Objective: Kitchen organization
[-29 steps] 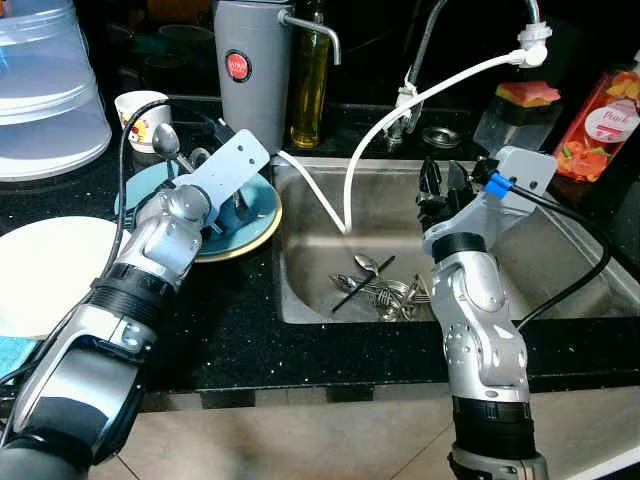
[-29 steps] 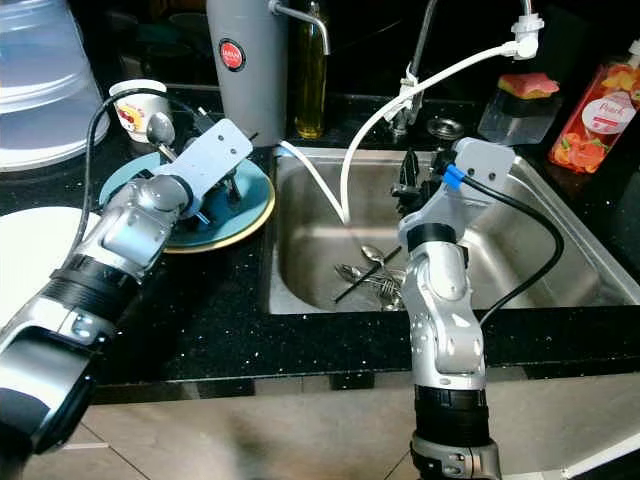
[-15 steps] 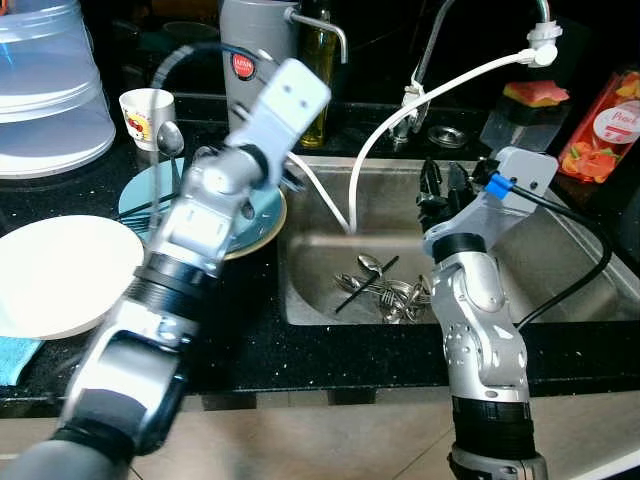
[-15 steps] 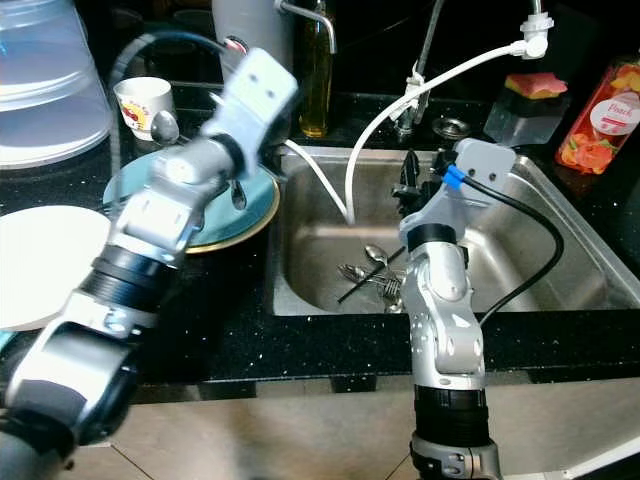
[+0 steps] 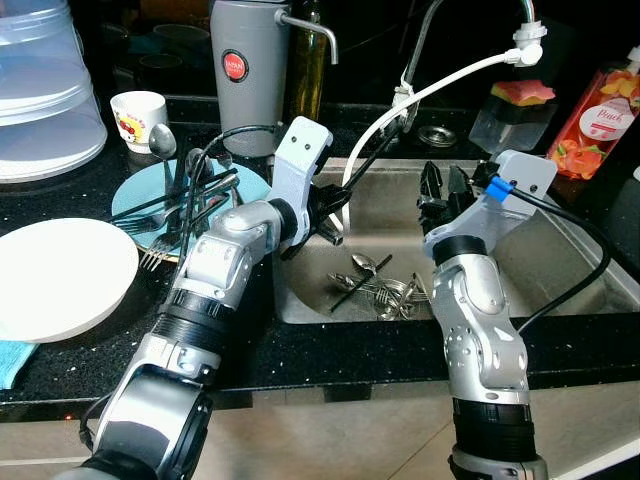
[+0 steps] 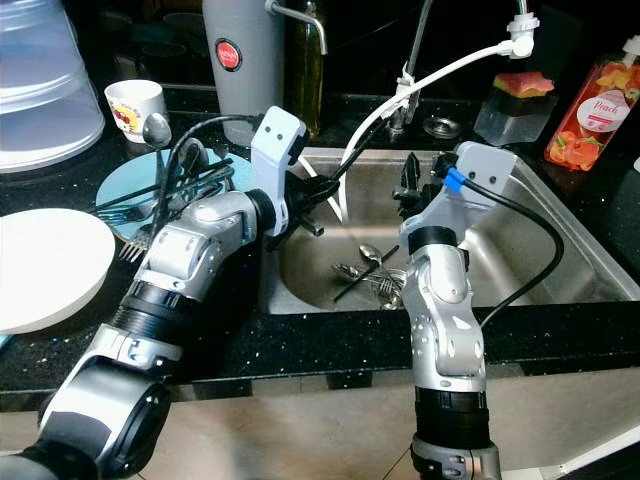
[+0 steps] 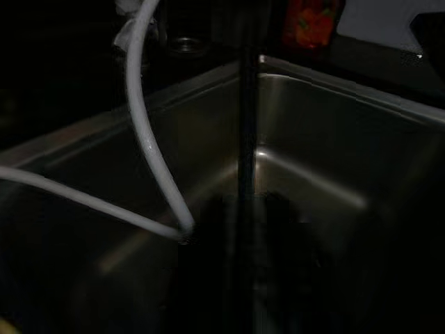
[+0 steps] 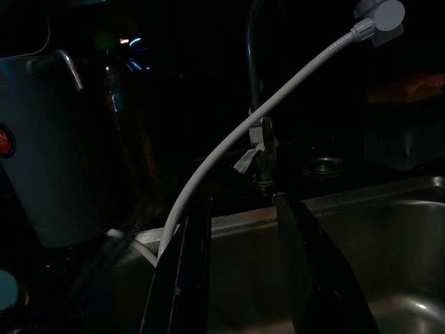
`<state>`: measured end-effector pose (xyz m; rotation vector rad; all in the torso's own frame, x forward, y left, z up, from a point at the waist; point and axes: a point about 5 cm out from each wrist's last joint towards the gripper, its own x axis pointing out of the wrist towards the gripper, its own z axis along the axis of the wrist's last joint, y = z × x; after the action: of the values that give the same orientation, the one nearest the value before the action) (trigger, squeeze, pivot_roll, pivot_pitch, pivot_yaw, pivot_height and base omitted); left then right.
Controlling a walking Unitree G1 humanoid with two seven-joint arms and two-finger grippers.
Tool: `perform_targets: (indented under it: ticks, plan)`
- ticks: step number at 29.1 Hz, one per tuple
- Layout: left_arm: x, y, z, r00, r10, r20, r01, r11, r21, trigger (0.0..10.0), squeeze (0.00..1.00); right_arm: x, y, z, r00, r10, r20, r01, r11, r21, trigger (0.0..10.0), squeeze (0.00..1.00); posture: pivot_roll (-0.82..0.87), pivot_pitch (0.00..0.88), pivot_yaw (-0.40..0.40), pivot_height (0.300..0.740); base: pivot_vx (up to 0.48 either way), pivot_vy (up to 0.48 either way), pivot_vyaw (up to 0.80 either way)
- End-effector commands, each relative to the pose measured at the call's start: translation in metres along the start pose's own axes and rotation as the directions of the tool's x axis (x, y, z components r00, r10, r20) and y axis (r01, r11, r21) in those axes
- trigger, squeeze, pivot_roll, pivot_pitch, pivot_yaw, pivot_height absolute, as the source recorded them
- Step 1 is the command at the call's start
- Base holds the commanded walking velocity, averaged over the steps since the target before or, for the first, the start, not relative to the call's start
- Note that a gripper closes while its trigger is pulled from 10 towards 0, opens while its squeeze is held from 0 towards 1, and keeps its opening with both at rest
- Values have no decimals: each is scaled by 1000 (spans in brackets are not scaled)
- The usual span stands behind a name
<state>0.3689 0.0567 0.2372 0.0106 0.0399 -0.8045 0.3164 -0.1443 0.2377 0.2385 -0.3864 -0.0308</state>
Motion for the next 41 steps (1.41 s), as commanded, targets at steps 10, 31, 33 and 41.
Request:
perform_targets:
  ticks: [10,31,33,41]
  plan:
    - [-1,6,24,993,-9,117,16,998,-65,10000,0,0,1,-3,1000,-1,-12,1,1000,5,10000,0,207,0,-61,740,0,0,0]
    - [-35,96,-3,674,733,-90,-503,546,670,10000,0,-2,2,-3,1000,11,-25,-11,1000,1,10000,0,193,0,-81,740,0,0,0]
    - [-37,99,-7,658,746,-106,-493,532,688,10000,0,-2,2,-4,1000,11,-27,-11,1000,0,10000,0,195,0,-81,740,0,0,0]
    - [-44,107,-20,613,766,-191,-462,544,701,10000,0,-2,2,-4,1000,13,-29,-13,1000,1,10000,0,199,0,-77,740,0,0,0]
